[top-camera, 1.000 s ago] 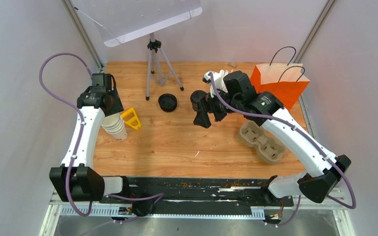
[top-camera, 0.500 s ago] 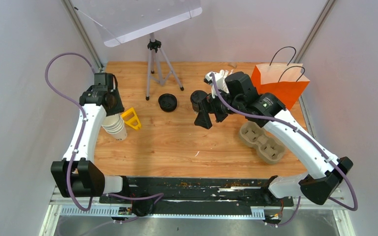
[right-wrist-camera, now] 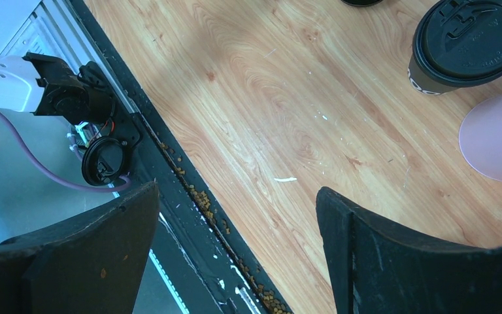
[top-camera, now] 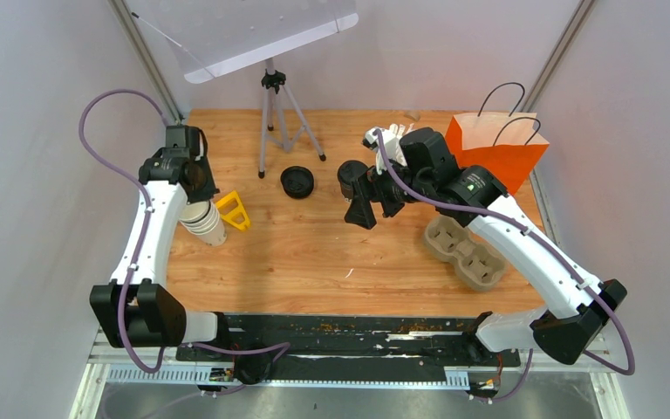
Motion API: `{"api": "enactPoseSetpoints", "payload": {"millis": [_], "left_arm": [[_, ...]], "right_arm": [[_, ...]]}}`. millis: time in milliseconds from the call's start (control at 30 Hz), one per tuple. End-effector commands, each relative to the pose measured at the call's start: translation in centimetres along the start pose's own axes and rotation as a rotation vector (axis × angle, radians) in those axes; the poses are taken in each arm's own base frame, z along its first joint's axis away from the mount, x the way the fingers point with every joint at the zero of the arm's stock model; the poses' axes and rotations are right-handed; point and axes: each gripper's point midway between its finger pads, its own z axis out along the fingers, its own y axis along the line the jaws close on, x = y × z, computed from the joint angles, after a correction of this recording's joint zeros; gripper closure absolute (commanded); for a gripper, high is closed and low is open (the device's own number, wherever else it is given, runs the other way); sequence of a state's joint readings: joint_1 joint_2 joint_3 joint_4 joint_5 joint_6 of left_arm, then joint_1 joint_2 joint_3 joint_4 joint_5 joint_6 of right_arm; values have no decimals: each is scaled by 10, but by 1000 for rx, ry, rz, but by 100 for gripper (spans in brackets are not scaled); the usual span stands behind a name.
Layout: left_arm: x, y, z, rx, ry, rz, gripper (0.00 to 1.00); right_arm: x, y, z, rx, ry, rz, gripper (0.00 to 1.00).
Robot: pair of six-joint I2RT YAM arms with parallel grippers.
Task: Pack the takeout coffee
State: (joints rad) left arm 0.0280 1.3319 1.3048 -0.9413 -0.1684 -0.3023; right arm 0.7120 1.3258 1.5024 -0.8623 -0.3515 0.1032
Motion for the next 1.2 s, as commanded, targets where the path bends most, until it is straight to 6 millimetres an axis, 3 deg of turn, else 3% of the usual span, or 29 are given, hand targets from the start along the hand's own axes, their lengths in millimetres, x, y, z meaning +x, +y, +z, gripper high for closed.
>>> {"api": "enactPoseSetpoints", "payload": {"millis": [0,400,667,867,1167], "left_arm": [[-16,8,-21,-28,-36,-13,100],[-23,7,-46,-15,-44,-55,100],[-46,10,-80,-16,-96,-48,100],[-46,15,-95,-37,-97,-71,100],[-71,2,-149,72,-180,-99,100]], "right_arm": [[-15,9,-10,-23,-68,-17,10],[-23,13,-12,-44,-82,-20,10],[-23,16,-18,-47,-86,-26,10],[-19,15,-19,-42,-89,-24,9],[-21,13,-24,-16,-99,-8,10]]}}
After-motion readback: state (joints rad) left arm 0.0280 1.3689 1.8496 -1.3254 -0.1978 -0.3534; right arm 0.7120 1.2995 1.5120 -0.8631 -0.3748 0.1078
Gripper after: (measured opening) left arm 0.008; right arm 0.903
